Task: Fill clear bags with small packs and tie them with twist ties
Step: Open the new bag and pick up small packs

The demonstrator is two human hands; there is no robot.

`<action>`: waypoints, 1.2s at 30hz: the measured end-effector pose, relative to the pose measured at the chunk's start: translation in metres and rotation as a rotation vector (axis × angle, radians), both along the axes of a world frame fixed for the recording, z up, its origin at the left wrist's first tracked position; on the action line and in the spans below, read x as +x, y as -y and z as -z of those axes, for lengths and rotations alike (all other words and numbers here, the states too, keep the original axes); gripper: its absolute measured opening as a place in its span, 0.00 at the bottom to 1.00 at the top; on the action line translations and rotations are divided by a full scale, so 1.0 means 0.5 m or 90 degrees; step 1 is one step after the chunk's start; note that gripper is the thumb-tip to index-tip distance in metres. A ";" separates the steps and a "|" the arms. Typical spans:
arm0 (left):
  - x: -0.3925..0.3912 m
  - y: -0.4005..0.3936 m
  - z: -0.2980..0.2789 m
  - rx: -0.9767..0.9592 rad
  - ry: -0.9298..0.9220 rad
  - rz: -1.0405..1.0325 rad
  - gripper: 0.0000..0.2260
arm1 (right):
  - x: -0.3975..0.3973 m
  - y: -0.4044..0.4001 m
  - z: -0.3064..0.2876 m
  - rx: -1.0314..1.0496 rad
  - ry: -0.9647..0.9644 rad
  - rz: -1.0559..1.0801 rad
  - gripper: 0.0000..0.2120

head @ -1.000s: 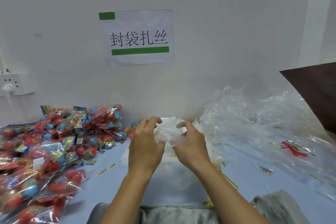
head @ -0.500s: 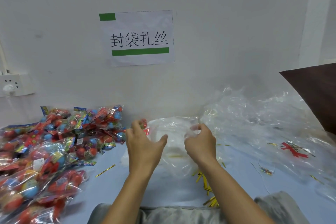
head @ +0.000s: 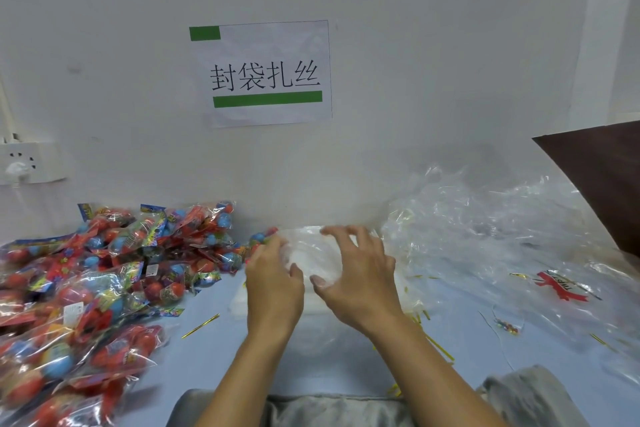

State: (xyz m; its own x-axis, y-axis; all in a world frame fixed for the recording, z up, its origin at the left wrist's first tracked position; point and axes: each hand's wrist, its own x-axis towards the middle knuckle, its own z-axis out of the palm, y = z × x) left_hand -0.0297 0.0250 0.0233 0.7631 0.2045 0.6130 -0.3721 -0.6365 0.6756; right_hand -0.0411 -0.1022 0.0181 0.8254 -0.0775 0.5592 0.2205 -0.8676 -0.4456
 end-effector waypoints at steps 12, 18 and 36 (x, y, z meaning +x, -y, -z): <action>0.000 -0.019 -0.004 -0.042 -0.030 -0.117 0.13 | -0.003 0.031 -0.011 0.369 -0.025 0.135 0.05; -0.009 -0.006 -0.012 -0.311 -0.347 0.171 0.20 | 0.006 0.049 -0.015 0.614 -0.049 0.157 0.05; 0.004 0.003 0.020 -0.401 -0.385 0.421 0.17 | 0.007 0.026 -0.003 0.435 -0.079 -0.020 0.18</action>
State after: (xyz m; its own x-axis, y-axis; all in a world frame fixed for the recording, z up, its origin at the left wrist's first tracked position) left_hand -0.0276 0.0233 0.0135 0.9771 -0.2111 0.0287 -0.0098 0.0900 0.9959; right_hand -0.0377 -0.1151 0.0196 0.8879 -0.3532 0.2946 0.1526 -0.3781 -0.9131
